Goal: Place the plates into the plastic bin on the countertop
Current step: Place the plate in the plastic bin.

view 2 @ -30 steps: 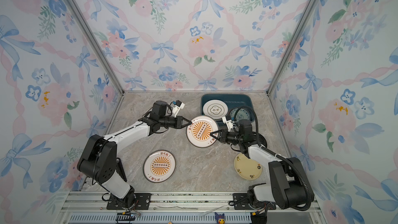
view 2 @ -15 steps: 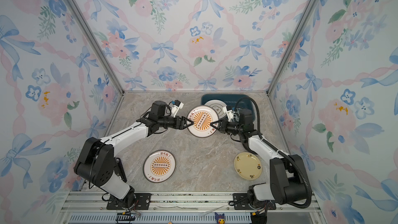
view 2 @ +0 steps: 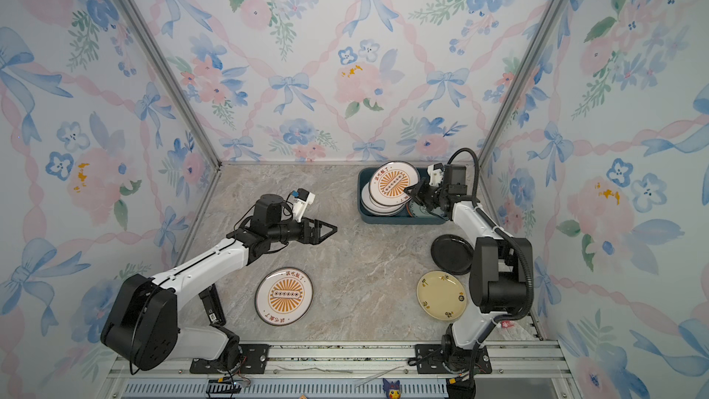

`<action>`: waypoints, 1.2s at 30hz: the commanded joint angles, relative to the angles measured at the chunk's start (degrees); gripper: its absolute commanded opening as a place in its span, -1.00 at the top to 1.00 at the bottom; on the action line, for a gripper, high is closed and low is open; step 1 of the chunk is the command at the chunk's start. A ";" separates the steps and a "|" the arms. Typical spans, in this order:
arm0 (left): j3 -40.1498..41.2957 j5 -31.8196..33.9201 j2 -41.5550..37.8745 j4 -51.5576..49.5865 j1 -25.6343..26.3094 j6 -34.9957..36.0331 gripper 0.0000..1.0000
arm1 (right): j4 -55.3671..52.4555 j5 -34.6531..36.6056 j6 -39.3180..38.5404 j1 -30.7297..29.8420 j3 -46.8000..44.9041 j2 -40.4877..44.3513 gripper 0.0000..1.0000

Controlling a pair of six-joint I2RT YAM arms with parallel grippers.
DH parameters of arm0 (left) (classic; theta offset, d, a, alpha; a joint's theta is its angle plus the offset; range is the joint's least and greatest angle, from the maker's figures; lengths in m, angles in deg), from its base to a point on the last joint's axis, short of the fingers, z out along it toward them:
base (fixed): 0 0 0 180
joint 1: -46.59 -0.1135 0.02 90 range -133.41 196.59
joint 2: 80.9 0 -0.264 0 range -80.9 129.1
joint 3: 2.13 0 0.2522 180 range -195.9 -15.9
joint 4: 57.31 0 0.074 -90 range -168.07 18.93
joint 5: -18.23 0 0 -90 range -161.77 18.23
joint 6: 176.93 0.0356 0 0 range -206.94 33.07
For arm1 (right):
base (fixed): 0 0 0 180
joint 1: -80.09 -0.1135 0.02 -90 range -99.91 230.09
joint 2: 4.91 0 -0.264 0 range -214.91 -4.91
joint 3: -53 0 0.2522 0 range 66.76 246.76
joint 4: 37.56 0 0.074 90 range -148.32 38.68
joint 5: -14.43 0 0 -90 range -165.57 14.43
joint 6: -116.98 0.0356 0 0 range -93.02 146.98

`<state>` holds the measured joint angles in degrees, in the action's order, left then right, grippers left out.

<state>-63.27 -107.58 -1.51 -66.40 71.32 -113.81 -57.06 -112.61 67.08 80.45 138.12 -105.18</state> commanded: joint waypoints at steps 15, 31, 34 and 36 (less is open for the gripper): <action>3.15 1.16 2.17 3.32 3.11 -1.38 -0.96 | -0.45 2.46 5.38 -1.50 11.14 -16.56 1.00; 4.84 2.07 3.36 6.51 3.12 -4.47 -0.96 | -1.16 3.64 5.26 -2.40 10.91 -19.09 0.57; 4.84 2.14 3.06 5.91 3.13 -4.10 -0.96 | -2.54 4.53 4.43 -2.44 10.95 -18.96 0.35; 4.84 2.32 3.08 5.54 3.27 -3.79 -0.96 | -3.28 5.23 3.82 -2.40 10.94 -18.67 0.23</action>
<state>-59.01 -105.18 1.47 -60.89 74.33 -117.65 -58.24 -108.70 72.10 78.73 147.67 -123.48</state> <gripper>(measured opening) 0.980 0.376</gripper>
